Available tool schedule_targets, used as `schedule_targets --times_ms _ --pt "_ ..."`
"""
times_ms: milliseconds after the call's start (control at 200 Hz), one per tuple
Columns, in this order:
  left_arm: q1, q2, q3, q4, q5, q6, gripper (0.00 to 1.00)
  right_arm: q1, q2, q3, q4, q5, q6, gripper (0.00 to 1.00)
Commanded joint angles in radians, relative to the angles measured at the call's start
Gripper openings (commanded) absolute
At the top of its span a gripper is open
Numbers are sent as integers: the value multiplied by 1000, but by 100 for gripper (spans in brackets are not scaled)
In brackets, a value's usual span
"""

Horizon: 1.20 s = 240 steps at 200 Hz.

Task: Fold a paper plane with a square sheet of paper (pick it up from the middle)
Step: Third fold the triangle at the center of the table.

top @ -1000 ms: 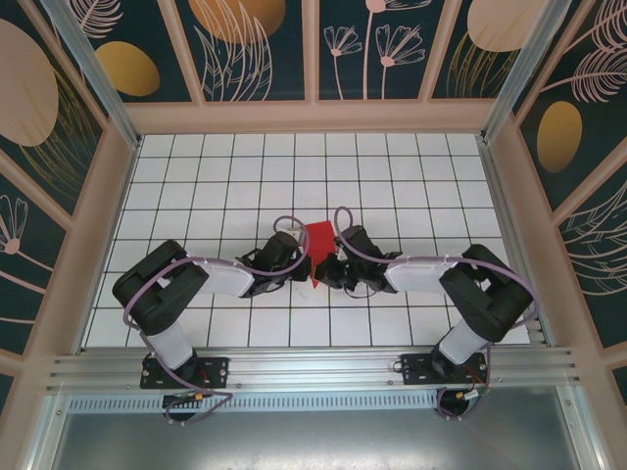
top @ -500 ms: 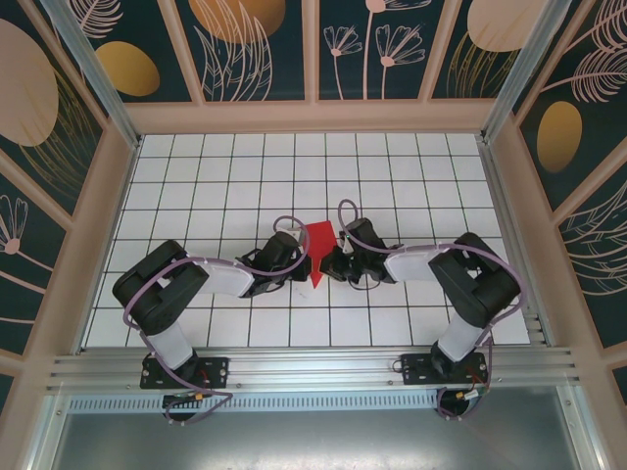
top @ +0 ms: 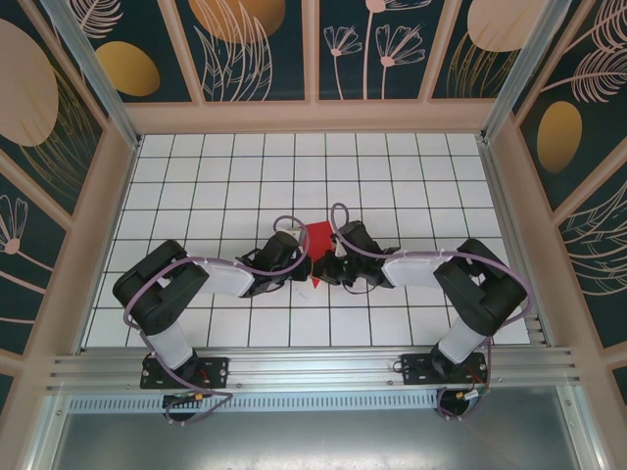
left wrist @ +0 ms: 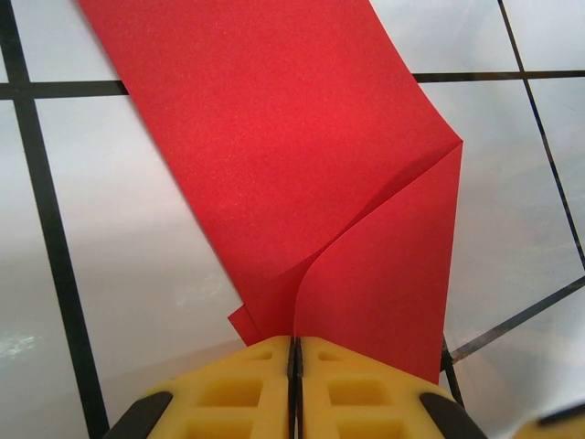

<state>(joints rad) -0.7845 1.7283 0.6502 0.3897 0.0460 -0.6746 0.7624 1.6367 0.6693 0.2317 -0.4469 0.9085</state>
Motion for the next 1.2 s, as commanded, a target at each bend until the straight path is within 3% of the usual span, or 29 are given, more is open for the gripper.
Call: schedule_targets --times_ms 0,205,555,951,1196 --pt "2 25 1 -46 -1 7 13 11 17 -45 51 -6 50 10" --pt "2 22 0 -47 0 8 13 10 102 -49 52 -6 56 9" --pt "3 18 -6 -44 -3 6 13 26 -8 -14 -8 6 36 10" --pt "3 17 -6 -47 -1 6 14 34 112 -3 -6 6 49 10" --pt "2 6 -20 -45 -3 5 14 9 -13 60 -98 47 -24 10"
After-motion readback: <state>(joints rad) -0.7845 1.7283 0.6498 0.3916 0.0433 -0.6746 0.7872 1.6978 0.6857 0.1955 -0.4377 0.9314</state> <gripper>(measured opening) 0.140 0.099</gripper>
